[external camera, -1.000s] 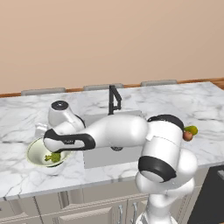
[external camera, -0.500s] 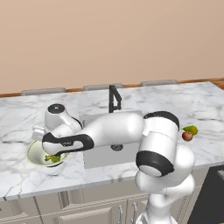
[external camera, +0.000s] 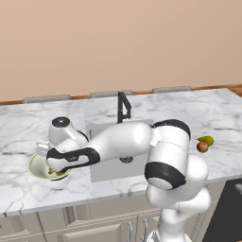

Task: There is a mixed pile of frozen fruits and vegetables on the counter. Locate all the frozen vegetables and place the items in a bowl on the counter. Take all the frozen fruits and defrost them in a running sink.

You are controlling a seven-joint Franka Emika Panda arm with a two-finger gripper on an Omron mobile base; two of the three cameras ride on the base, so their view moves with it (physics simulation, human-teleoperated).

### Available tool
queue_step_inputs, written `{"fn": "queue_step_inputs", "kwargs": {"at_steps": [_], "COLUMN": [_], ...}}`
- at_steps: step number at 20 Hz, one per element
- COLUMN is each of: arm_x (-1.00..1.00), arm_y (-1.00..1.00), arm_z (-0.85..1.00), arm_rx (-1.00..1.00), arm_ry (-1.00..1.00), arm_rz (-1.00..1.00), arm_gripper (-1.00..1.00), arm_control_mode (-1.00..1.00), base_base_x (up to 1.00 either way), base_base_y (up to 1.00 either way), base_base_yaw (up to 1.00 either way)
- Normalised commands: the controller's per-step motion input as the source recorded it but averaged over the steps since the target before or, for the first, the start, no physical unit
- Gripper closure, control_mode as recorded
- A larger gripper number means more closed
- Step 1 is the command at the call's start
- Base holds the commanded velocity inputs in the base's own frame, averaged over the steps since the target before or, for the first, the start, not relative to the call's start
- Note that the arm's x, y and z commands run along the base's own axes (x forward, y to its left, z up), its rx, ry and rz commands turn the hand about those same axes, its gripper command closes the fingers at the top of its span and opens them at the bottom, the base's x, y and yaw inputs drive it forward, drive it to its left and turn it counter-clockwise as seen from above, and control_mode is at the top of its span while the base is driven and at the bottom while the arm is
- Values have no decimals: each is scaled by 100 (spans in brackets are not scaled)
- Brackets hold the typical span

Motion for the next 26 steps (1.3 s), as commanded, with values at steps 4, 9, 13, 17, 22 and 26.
{"fn": "queue_step_inputs", "kwargs": {"at_steps": [4,9,13,17,22,26], "arm_x": [0,0,-2,-5,-15,-4], "arm_y": [0,0,6,0,-5,-11], "arm_z": [-12,-1,0,0,17,33], "arm_rx": [-1,0,0,-2,-1,0], "arm_ry": [0,0,0,0,0,3], "arm_rz": [0,0,0,0,0,0], "arm_gripper": [100,100,-100,-100,-100,-100], "arm_control_mode": [-100,-100,-100,-100,-100,-100], "base_base_x": [0,0,0,0,0,0], "base_base_y": [0,0,0,0,0,0], "base_base_yaw": [0,0,0,0,0,0]}}
